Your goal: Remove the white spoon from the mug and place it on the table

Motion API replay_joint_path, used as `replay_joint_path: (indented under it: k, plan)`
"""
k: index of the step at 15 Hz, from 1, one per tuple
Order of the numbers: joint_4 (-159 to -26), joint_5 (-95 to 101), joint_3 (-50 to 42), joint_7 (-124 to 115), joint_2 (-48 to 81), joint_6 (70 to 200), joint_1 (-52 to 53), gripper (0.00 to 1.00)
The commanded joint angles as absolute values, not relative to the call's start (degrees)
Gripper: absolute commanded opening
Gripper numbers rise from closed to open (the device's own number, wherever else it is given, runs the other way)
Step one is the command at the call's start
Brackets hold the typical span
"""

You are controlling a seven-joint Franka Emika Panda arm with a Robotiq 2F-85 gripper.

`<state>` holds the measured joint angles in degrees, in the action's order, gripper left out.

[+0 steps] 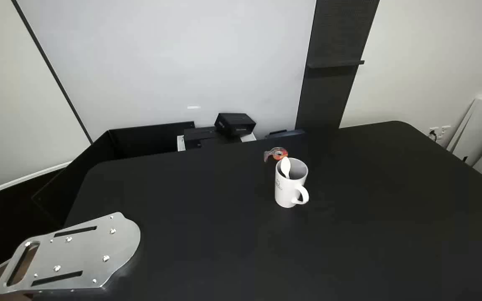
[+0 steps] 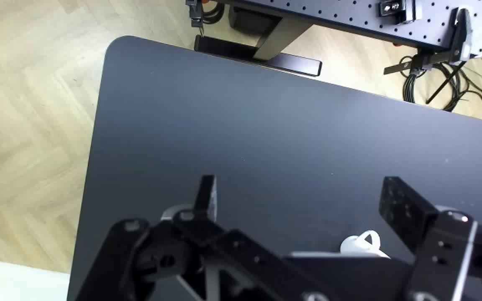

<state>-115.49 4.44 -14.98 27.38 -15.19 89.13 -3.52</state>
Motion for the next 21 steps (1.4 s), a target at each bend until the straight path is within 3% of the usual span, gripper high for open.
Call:
replay_joint_path:
  k: [1, 11, 21]
  plan:
    - [-115.3, 4.2, -14.1, 27.6, -15.1, 89.0, -4.6, 1.00]
    - [-115.3, 4.2, -14.1, 27.6, -15.1, 89.1, -4.6, 1.00]
    - [-108.4, 1.0, -12.1, 29.1, 2.9, 99.5, -4.6, 1.00]
